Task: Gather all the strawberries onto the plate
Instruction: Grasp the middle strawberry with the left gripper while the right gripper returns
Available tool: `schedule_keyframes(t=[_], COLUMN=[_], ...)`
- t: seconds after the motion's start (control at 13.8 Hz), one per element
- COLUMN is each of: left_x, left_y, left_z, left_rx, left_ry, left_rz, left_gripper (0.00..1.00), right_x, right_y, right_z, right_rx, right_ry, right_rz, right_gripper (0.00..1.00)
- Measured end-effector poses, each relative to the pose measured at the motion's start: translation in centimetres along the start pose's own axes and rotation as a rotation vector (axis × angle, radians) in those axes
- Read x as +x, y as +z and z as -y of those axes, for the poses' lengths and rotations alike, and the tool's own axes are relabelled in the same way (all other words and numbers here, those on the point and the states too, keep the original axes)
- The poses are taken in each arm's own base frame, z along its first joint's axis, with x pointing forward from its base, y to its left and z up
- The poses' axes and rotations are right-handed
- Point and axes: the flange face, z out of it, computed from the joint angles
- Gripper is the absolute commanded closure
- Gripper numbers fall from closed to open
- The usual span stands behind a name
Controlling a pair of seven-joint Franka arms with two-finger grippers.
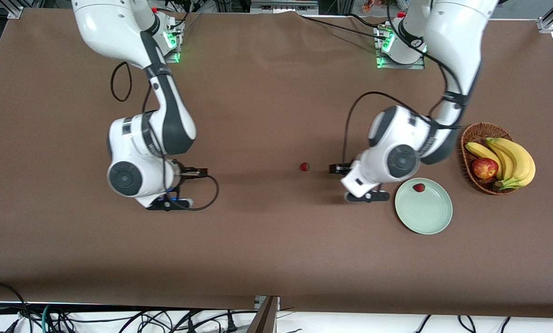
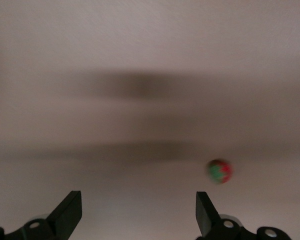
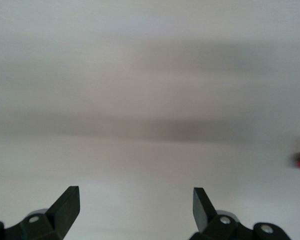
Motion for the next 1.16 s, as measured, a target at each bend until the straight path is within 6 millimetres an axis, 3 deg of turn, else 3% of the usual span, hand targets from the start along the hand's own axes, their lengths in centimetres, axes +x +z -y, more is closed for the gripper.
schedule_keyframes(t=[0.15, 0.36, 0.58, 0.95, 1.16], left_x=[-2.7, -5.0, -4.5, -4.2, -4.4], left_y=[3.1, 7.7, 10.6, 11.1, 11.4], left_z=[-4.5, -8.2, -8.7, -8.5, -8.6], left_rx=[0.077, 0.105, 0.067, 0.064, 0.066], left_ry=[-0.078, -0.151, -0.185, -0.192, -0.193], left_rz=[-0.072, -0.135, -0.159, -0.163, -0.159], left_gripper=[0.0, 0.0, 0.01, 0.11, 0.17], right_x=[0.3, 0.8, 0.8, 0.7, 0.6], right_y=[1.1, 3.4, 6.3, 9.5, 9.9], right_z=[-4.4, -9.9, -12.0, -13.8, -16.3], right_rx=[-0.024, -0.05, -0.062, -0.085, -0.087], right_ry=[-0.029, -0.074, -0.072, -0.093, -0.133], right_rz=[0.021, 0.012, 0.0, -0.051, -0.051], right_gripper=[0.0, 0.0, 0.0, 0.0, 0.0])
